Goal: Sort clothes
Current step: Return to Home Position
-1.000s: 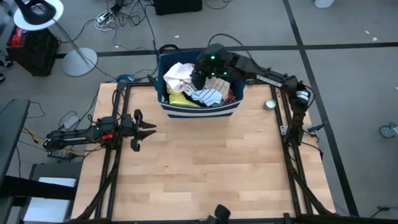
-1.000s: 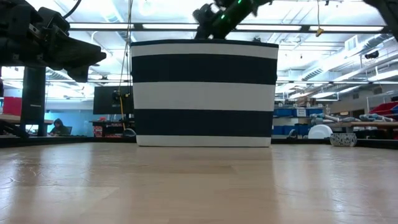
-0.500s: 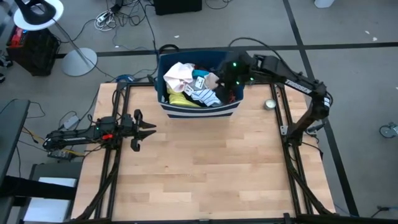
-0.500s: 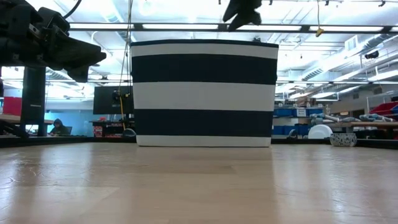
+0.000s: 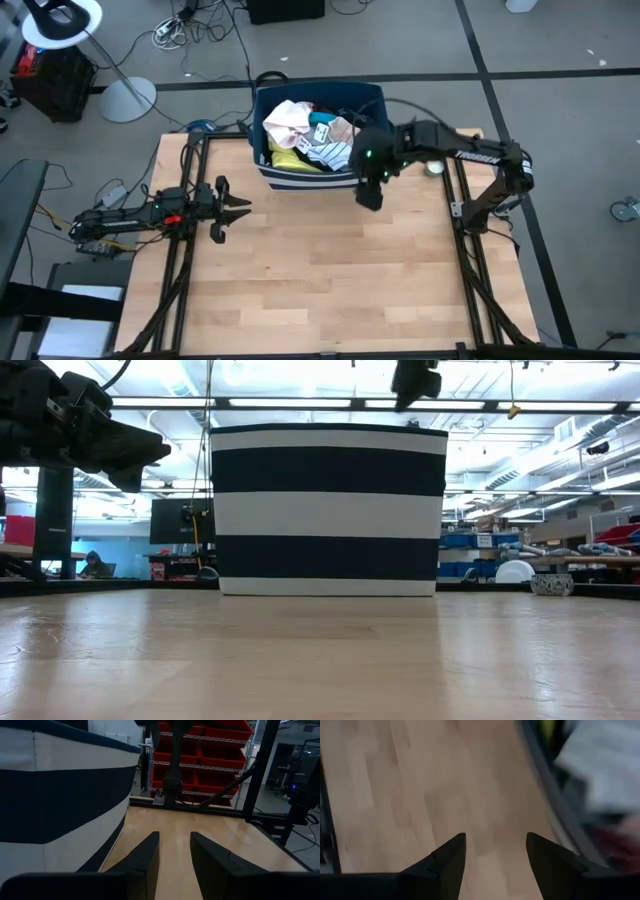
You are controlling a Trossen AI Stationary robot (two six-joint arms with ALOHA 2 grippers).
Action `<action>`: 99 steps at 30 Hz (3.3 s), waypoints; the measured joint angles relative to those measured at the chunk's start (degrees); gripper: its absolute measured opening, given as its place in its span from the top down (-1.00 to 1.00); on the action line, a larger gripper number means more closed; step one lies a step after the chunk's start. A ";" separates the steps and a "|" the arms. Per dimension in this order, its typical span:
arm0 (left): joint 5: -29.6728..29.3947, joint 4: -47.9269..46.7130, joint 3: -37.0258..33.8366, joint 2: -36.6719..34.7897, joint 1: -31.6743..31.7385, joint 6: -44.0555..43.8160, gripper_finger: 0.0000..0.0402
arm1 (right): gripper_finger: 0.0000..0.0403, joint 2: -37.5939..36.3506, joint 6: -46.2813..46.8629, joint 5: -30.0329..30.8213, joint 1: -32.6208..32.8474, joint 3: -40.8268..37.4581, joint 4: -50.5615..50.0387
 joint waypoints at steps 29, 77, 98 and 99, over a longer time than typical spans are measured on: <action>0.00 0.00 0.00 0.00 0.00 0.00 0.43 | -0.04 -27.04 15.67 9.19 15.94 -81.99 79.34; 0.00 0.04 -0.02 -0.02 0.00 0.01 0.43 | -0.04 -83.42 6.72 14.81 9.53 -102.46 80.93; 0.00 0.04 -0.02 -0.02 -0.02 0.00 0.43 | -0.04 -83.43 0.31 16.90 9.51 -102.48 77.90; 0.00 0.04 -0.02 -0.02 0.00 0.00 0.43 | -0.04 -83.43 -0.33 17.61 9.40 -102.50 77.42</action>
